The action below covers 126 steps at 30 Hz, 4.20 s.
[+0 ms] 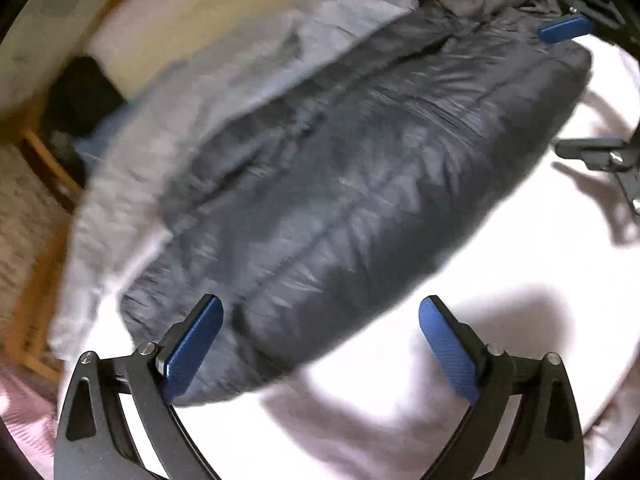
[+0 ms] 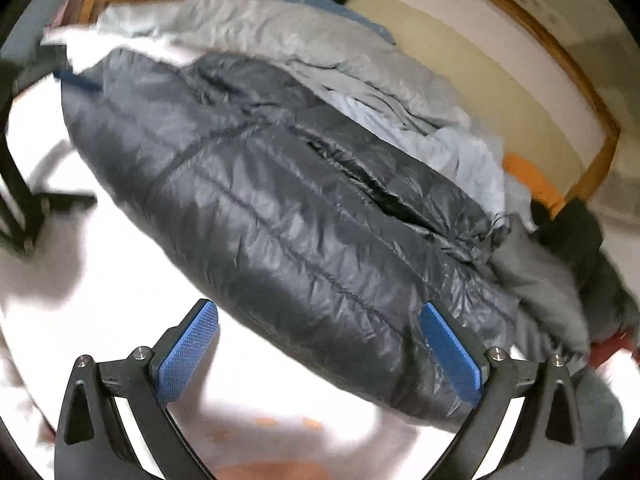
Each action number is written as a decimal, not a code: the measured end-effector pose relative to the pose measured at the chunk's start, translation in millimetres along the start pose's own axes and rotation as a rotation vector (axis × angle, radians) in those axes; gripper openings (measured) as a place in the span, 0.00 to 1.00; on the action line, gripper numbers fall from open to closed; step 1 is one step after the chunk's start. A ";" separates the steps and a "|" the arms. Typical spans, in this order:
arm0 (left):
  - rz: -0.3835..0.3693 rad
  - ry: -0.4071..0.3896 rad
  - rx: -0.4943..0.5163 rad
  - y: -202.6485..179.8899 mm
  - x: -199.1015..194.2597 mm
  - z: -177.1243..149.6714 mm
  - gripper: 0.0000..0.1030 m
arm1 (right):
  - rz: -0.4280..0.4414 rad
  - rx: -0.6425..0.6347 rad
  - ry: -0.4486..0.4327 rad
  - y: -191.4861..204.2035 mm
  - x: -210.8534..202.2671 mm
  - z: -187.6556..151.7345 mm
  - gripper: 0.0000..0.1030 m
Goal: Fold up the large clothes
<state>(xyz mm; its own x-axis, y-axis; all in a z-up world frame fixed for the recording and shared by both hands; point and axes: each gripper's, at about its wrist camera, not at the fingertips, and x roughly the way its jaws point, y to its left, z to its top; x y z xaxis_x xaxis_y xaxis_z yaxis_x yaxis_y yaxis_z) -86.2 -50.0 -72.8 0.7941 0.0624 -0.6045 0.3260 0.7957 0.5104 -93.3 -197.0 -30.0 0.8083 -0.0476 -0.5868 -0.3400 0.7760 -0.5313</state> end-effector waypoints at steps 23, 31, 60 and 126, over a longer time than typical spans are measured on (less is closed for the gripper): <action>0.157 0.008 -0.233 48.2 0.7 5.1 0.19 | -0.226 -0.113 -0.006 -5.6 9.5 -5.0 0.14; 0.082 -0.074 -0.334 84.0 -58.1 4.8 0.20 | -0.092 -0.124 -0.058 -7.3 -61.1 0.4 0.12; 0.257 -0.149 -0.339 155.0 30.6 124.4 0.73 | -0.115 0.265 -0.077 -138.9 56.4 98.1 0.25; 0.192 -0.084 -0.486 207.3 91.5 93.9 0.91 | 0.024 0.677 -0.078 -227.1 102.2 39.6 0.85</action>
<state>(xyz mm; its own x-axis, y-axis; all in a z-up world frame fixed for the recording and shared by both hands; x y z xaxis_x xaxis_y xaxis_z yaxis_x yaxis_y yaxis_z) 102.2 64.1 35.1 0.8612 0.2015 -0.4666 -0.0887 0.9636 0.2524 85.5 -353.2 54.8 0.8452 -0.0001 -0.5345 -0.0027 1.0000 -0.0044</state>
